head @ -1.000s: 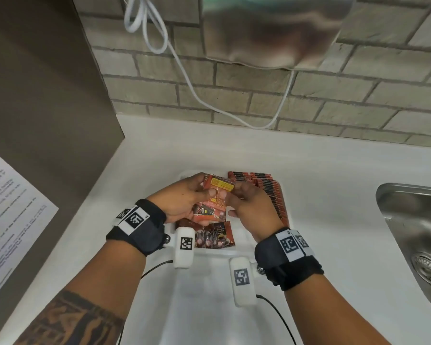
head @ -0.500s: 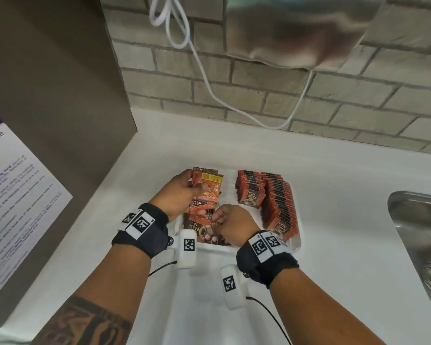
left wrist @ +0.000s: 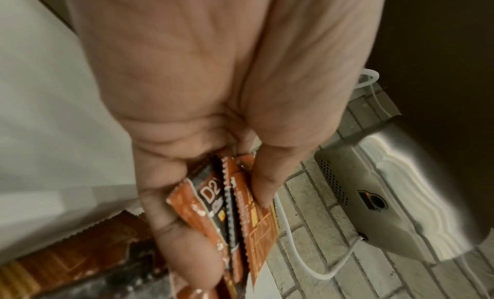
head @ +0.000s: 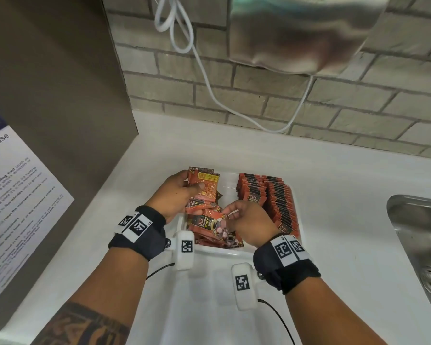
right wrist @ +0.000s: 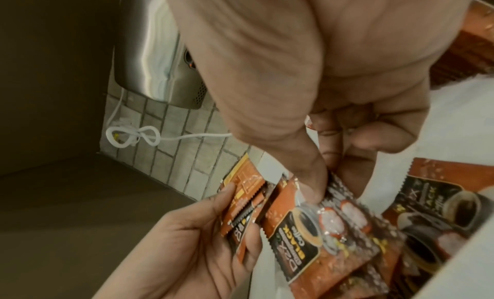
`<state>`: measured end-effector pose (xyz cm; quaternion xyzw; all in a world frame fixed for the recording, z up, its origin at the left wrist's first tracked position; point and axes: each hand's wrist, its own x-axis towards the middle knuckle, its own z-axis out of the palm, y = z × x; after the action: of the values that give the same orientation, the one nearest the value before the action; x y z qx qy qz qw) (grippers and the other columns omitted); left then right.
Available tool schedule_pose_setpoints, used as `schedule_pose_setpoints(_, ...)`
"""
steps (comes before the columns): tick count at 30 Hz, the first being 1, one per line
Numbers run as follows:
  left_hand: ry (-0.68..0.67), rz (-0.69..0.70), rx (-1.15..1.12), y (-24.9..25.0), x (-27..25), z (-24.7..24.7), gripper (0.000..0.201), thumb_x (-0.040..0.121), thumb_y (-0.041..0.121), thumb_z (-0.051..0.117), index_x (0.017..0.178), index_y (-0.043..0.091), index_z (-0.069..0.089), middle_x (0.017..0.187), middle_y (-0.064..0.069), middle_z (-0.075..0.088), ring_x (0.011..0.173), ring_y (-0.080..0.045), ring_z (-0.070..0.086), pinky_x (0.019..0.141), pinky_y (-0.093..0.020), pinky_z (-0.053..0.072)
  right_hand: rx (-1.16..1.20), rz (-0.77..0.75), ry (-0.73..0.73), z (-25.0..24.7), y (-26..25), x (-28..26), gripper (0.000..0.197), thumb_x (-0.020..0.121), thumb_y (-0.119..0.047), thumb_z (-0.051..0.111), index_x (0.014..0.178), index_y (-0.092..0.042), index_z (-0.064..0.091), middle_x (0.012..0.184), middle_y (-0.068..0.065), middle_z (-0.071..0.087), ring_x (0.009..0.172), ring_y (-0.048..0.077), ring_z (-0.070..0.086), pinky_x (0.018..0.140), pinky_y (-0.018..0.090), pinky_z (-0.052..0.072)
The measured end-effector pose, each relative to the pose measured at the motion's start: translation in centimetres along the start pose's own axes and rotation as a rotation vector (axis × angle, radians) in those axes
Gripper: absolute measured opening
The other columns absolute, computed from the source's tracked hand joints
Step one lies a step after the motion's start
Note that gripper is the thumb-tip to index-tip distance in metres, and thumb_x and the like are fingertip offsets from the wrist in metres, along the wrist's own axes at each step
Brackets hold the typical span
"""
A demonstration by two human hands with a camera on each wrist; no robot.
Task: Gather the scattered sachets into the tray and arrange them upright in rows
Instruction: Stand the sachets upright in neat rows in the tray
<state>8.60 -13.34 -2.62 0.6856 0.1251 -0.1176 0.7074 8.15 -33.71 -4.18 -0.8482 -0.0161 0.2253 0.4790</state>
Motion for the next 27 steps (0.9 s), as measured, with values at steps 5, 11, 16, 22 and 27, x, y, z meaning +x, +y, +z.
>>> schedule_pose_setpoints(5, 0.108, 0.024, -0.054, 0.6, -0.1, -0.4, 0.020, 0.097, 0.016, 0.066, 0.117, 0.016, 0.066, 0.110, -0.009, 0.075, 0.091, -0.027, 0.076, 0.063, -0.037, 0.061, 0.076, 0.017, 0.027, -1.3, 0.3, -0.6, 0.021, 0.081, -0.009, 0.079, 0.094, -0.018, 0.066, 0.079, 0.001, 0.066, 0.071, 0.014, 0.062, 0.056, 0.019, 0.044)
schedule_pose_setpoints(11, 0.143, 0.001, -0.050, 0.6, 0.1, -0.2, 0.023, 0.094, 0.015, 0.069, 0.117, 0.014, 0.067, 0.107, -0.009, 0.076, 0.089, -0.027, 0.076, 0.065, -0.038, 0.062, 0.061, 0.067, -0.018, -1.3, 0.9, -0.8, 0.024, 0.080, -0.004, 0.077, 0.097, -0.017, 0.065, 0.090, 0.008, 0.067, 0.073, 0.014, 0.062, 0.051, 0.017, 0.042)
schedule_pose_setpoints(16, 0.159, -0.019, -0.063, 0.3, 0.1, -0.1, 0.021, 0.093, 0.014, 0.069, 0.114, 0.014, 0.067, 0.104, -0.010, 0.076, 0.086, -0.027, 0.076, 0.066, -0.040, 0.063, 0.101, 0.070, -0.031, -1.7, 1.0, -0.9, 0.026, 0.081, 0.000, 0.075, 0.101, -0.013, 0.066, 0.089, 0.007, 0.067, 0.073, 0.013, 0.061, 0.050, 0.014, 0.042)
schedule_pose_setpoints(22, 0.174, -0.036, -0.136, 0.3, 0.1, -0.3, 0.025, 0.092, 0.011, 0.069, 0.116, 0.010, 0.064, 0.103, -0.016, 0.076, 0.087, -0.032, 0.075, 0.069, -0.043, 0.063, 0.251, 0.012, 0.047, -3.9, 0.0, -1.8, 0.025, 0.084, 0.006, 0.069, 0.101, -0.011, 0.066, 0.082, 0.002, 0.066, 0.057, 0.002, 0.058, 0.050, 0.018, 0.041)
schedule_pose_setpoints(27, 0.015, -0.091, -0.263, 1.3, 0.1, 1.5, 0.015, 0.097, 0.008, 0.057, 0.106, 0.005, 0.068, 0.095, -0.015, 0.073, 0.078, -0.025, 0.072, 0.061, -0.034, 0.062, 0.544, -0.070, 0.111, -5.3, -1.2, -1.9, 0.022, 0.091, 0.002, 0.065, 0.110, -0.008, 0.061, 0.090, 0.007, 0.067, 0.054, 0.003, 0.057, 0.048, 0.021, 0.039)
